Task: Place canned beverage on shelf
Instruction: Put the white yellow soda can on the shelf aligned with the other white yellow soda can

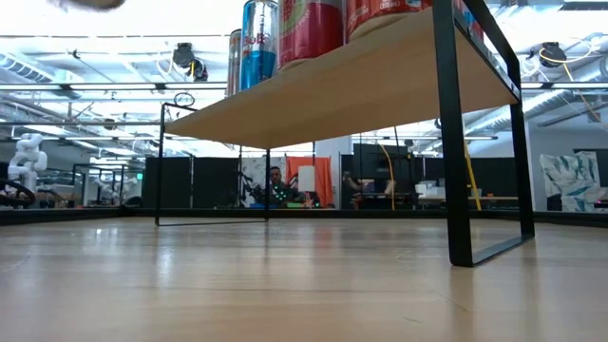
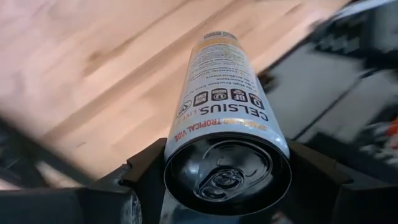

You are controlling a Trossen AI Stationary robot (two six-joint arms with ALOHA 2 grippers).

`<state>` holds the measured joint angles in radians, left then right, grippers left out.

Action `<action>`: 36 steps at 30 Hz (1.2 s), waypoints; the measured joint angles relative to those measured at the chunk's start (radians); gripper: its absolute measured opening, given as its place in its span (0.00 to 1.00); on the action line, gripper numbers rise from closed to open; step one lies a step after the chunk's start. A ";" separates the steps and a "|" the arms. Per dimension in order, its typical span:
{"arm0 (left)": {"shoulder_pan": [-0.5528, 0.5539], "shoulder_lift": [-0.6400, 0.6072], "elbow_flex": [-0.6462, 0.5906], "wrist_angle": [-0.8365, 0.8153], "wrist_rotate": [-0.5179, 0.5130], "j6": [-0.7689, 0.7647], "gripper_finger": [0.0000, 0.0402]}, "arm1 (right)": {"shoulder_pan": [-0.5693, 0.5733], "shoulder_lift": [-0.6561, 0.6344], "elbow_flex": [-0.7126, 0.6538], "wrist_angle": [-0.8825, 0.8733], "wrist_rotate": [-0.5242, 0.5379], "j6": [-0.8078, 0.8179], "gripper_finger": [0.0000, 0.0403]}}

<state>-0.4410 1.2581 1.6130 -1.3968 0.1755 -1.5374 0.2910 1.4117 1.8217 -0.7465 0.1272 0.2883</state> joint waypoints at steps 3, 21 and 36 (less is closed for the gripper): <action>0.000 0.000 0.102 0.002 -0.083 -0.009 0.63 | 0.031 0.048 0.000 0.045 0.036 -0.040 0.80; 0.001 0.003 0.231 0.170 -0.357 0.079 0.63 | 0.069 0.238 0.000 0.311 0.166 -0.231 0.98; 0.001 0.041 0.231 0.277 -0.389 0.084 0.63 | 0.057 0.297 0.000 0.345 0.369 -0.411 0.98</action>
<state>-0.4397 1.2992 1.8442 -1.1198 -0.2135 -1.4532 0.3481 1.7086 1.8221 -0.4015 0.4961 -0.1224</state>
